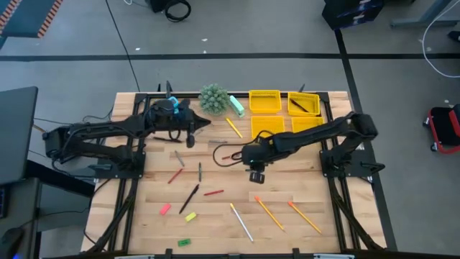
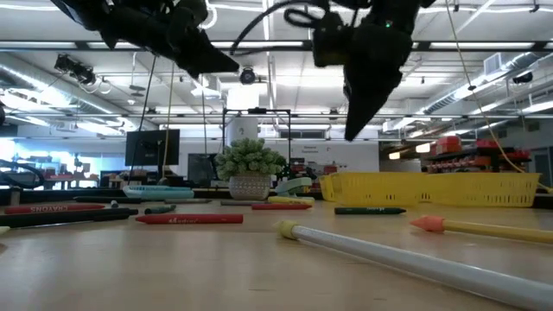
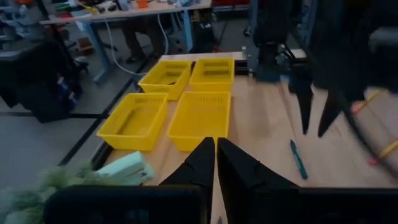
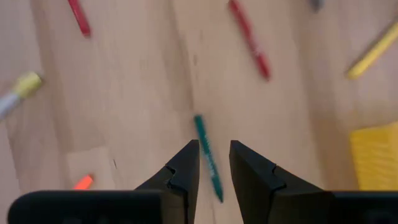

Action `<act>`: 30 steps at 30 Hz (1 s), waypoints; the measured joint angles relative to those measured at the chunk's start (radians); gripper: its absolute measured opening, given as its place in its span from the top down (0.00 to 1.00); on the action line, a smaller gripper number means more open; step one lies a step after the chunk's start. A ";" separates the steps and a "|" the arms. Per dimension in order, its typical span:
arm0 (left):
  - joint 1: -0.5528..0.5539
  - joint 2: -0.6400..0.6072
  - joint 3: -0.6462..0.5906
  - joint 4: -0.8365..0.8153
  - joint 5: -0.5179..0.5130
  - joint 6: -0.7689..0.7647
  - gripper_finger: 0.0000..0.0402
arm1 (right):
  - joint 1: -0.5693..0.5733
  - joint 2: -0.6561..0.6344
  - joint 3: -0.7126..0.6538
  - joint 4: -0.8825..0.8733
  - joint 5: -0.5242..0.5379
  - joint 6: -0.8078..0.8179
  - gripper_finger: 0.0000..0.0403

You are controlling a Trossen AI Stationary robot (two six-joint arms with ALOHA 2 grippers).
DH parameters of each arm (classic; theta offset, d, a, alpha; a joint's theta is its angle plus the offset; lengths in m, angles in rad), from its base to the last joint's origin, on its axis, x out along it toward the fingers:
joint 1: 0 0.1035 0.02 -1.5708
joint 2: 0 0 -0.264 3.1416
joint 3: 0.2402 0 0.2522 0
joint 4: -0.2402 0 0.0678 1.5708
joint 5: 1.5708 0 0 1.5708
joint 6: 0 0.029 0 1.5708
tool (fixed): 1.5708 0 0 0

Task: Sort crayons/erasers/pens/pencils in bins
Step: Put the right green crayon into the bottom left yellow bin

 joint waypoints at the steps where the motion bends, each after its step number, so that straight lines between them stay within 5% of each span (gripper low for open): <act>1: 0.003 -0.020 0.000 -0.015 0.000 0.000 0.93 | 0.000 0.023 0.005 -0.010 -0.009 -0.001 0.77; 15: -0.023 -0.126 0.000 -0.237 0.001 -0.010 0.94 | -0.044 0.141 0.003 0.051 -0.096 -0.052 0.76; 30: -0.072 -0.118 0.000 -0.249 0.001 -0.039 0.96 | -0.048 0.228 0.003 0.031 -0.088 -0.102 0.74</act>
